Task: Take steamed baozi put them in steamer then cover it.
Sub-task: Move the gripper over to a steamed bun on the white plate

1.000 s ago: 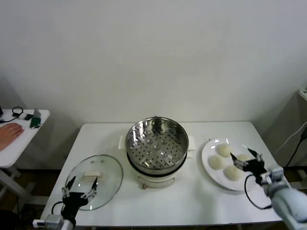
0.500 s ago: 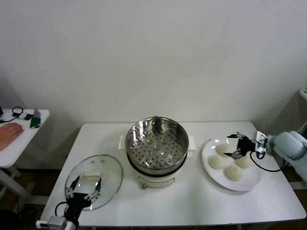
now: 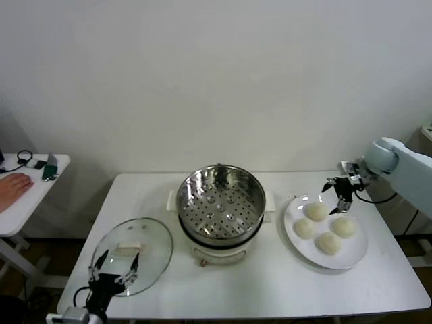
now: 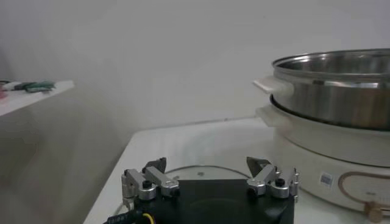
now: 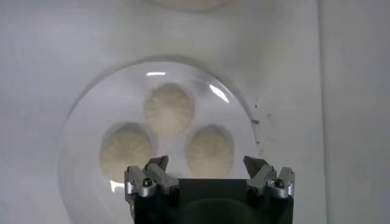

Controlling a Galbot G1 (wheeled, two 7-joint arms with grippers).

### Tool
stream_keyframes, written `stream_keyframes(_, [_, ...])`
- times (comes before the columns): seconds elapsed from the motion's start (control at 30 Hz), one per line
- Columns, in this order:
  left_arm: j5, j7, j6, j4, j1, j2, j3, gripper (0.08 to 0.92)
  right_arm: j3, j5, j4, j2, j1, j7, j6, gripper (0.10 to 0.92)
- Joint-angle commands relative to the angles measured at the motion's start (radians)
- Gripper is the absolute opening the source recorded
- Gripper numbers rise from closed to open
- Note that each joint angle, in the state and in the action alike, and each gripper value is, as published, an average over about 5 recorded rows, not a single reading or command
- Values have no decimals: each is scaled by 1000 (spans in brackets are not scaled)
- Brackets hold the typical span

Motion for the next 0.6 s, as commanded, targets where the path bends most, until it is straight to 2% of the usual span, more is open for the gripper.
stream_keyframes(0.03, [-14, 1, -4, 3, 11, 1, -21, 823, -54, -115, -149, 121, -11, -17, 36, 823])
stream_keyframes(0.27, [-20, 0, -13, 18, 14, 2, -31, 823, 93, -168, -177, 131, -151, 54, 26, 823])
stream_keyframes(0.6, [-7, -2, -20, 18, 17, 7, -29, 823, 287, -198, -293, 188, -250, 132, 45, 823])
